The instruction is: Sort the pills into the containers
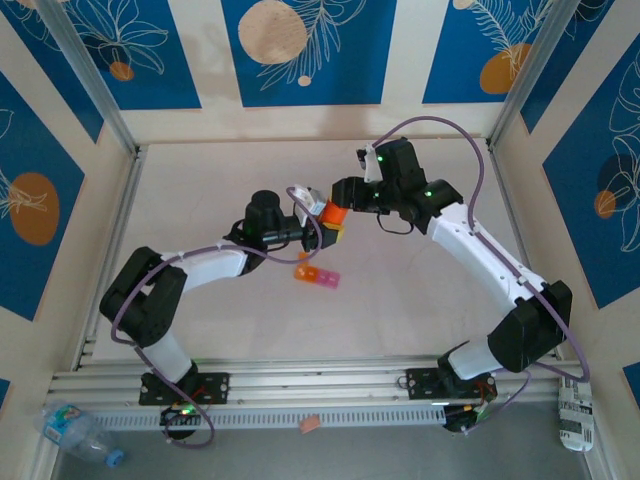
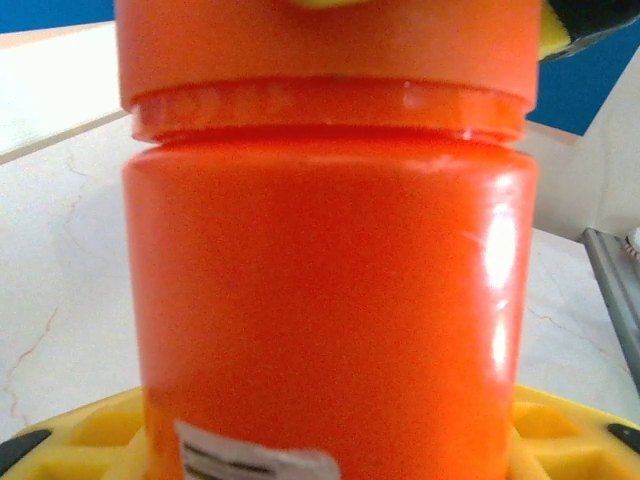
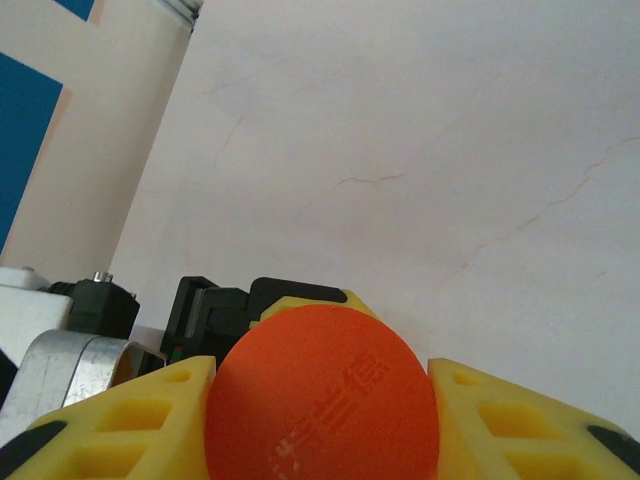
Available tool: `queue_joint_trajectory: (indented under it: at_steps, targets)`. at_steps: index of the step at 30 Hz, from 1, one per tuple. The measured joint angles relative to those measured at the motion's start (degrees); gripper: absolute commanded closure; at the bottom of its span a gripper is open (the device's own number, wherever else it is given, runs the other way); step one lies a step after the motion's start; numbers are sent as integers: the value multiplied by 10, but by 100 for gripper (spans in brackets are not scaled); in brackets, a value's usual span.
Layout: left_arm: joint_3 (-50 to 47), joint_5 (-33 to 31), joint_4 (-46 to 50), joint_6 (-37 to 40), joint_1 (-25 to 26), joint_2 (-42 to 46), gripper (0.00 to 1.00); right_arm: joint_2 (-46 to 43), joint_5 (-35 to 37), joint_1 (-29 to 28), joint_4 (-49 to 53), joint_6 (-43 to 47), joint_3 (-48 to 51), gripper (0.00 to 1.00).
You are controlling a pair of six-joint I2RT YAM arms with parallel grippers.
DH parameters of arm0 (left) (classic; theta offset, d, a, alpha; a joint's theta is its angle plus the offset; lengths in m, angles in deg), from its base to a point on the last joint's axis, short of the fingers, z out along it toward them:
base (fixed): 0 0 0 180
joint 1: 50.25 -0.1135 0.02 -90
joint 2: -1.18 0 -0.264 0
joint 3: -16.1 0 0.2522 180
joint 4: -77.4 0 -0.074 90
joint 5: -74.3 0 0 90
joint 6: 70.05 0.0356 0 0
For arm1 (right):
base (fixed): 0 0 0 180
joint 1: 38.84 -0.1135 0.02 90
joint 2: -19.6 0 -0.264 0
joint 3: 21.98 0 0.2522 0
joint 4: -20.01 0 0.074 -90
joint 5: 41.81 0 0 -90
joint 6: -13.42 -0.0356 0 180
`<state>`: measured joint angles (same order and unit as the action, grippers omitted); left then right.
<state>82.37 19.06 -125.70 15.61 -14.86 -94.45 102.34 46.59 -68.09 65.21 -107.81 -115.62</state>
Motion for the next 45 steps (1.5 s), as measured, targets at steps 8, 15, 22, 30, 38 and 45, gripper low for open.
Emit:
queue_joint_trajectory:
  at_steps: [8,15,22,30,38,45]
  targets:
    - [1,-3,-25,-5,2,0,100,19,-29,19,54,8,-54,30]
    - [21,37,-71,-41,0,-3,100,4,-115,82,101,58,-115,14]
    - [36,106,-99,-93,-4,-23,100,-15,-194,118,128,163,-136,13]
    - [47,155,-108,-132,-5,-30,100,25,-222,111,179,250,-175,14]
    - [54,174,-108,-145,-5,-32,100,44,-225,93,207,280,-179,20]
    - [54,178,-108,-149,-5,-32,100,56,-224,86,216,288,-179,46]
